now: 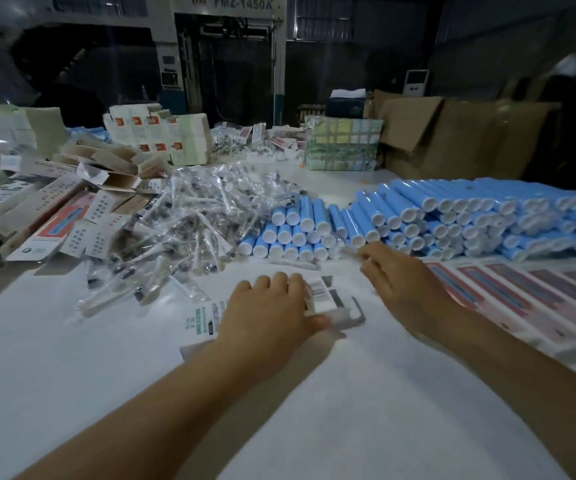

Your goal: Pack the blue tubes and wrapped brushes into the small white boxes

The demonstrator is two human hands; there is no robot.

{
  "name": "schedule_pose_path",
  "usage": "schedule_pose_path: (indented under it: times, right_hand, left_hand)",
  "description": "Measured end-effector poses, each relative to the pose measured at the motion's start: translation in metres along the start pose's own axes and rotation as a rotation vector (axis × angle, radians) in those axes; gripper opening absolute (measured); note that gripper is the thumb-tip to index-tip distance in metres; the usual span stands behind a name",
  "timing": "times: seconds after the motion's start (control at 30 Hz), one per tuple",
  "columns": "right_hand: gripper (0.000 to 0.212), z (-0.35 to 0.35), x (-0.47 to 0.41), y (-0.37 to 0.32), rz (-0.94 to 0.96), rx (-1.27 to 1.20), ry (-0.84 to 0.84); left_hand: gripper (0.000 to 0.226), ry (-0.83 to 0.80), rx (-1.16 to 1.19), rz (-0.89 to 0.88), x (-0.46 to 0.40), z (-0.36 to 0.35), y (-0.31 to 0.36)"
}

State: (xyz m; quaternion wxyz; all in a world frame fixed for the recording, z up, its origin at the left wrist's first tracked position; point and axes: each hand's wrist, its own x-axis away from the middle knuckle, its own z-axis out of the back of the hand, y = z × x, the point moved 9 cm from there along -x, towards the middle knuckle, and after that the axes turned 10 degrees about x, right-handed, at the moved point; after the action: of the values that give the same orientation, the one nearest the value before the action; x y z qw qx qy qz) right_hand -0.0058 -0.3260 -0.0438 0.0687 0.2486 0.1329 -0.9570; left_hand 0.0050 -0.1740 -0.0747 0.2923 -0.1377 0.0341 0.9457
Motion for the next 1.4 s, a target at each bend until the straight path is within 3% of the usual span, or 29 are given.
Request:
schedule_pose_path:
  times: [0.13, 0.23, 0.47, 0.63, 0.73, 0.8, 0.83, 0.93, 1.0, 1.27, 1.4]
  right_hand:
    - [0.011, 0.0, 0.015, 0.007, 0.014, -0.056, 0.01]
    - [0.018, 0.001, 0.015, 0.001, 0.035, 0.052, 0.04]
    - [0.013, 0.016, 0.015, -0.016, 0.047, 0.083, 0.204]
    - [0.012, 0.001, 0.015, -0.004, -0.142, -0.252, 0.117]
    - [0.031, -0.014, 0.015, -0.007, -0.278, -0.863, 0.003]
    - [0.034, -0.015, 0.014, -0.009, -0.301, -1.054, 0.005]
    - [0.034, -0.012, 0.014, -0.007, -0.306, -1.039, 0.039]
    - [0.032, 0.009, 0.021, 0.013, -0.358, -0.689, 0.255]
    - [0.026, 0.014, 0.026, 0.021, -0.396, -0.623, 0.316]
    - [0.026, -0.021, 0.028, -0.015, -0.395, -0.803, 0.018]
    - [0.031, -0.022, 0.029, -0.015, -0.419, -0.768, 0.048]
  left_hand:
    - [0.083, 0.023, -0.037, 0.056, -0.001, 0.001, -0.009]
    - [0.077, 0.048, -0.085, 0.055, 0.0, 0.001, -0.005]
    - [0.083, 0.116, -0.094, -0.015, 0.003, 0.008, 0.015]
    - [0.084, 0.124, -0.093, -0.021, 0.003, 0.01, 0.017]
    - [0.08, 0.115, -0.084, -0.007, 0.001, 0.008, 0.014]
    - [0.079, 0.119, -0.086, 0.001, 0.0, 0.008, 0.011]
    - [0.08, 0.124, -0.083, 0.005, 0.0, 0.009, 0.01]
    - [0.086, 0.124, -0.054, 0.034, -0.001, 0.009, 0.005]
    - [0.089, 0.137, -0.036, 0.087, -0.003, 0.012, -0.005]
    - [0.085, 0.173, 0.019, 0.204, -0.007, 0.014, -0.023]
    - [0.081, 0.17, 0.01, 0.193, -0.006, 0.015, -0.02]
